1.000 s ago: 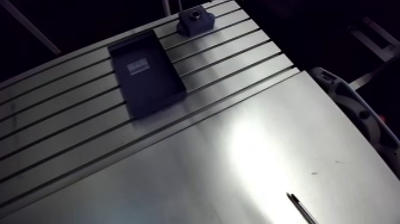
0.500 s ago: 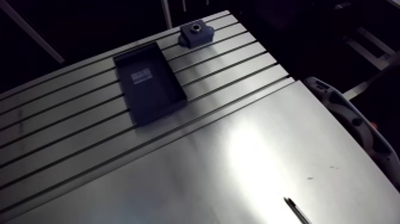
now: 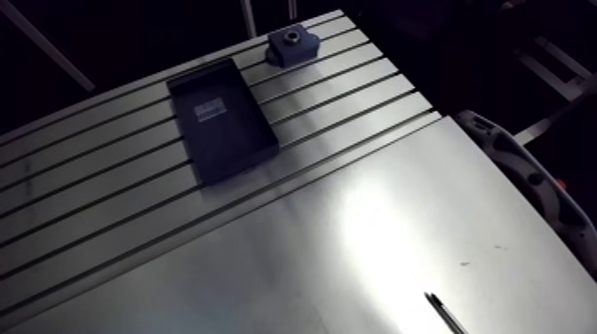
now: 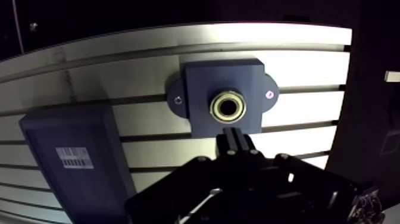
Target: Pick up the bearing and press it into the housing until flush.
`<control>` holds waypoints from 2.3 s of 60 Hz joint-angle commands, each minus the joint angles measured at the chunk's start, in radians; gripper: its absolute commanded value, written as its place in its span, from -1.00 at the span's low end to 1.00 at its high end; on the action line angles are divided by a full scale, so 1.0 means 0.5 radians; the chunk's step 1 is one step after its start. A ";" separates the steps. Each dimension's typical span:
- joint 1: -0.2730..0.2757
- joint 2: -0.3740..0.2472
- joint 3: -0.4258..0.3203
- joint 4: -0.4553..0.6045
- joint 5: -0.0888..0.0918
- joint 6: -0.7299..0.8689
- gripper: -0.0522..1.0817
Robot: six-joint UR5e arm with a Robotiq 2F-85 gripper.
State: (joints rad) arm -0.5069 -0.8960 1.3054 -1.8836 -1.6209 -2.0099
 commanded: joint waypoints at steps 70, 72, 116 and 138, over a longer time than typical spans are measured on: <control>-0.005 0.097 0.004 -0.087 0.004 -0.010 0.99; -0.005 0.097 0.007 -0.088 0.004 -0.010 0.99; -0.005 0.119 0.004 -0.088 0.004 -0.010 0.99; -0.002 0.119 0.004 -0.088 0.004 -0.013 0.99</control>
State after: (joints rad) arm -0.5087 -0.8367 1.3073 -1.9275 -1.6191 -2.0154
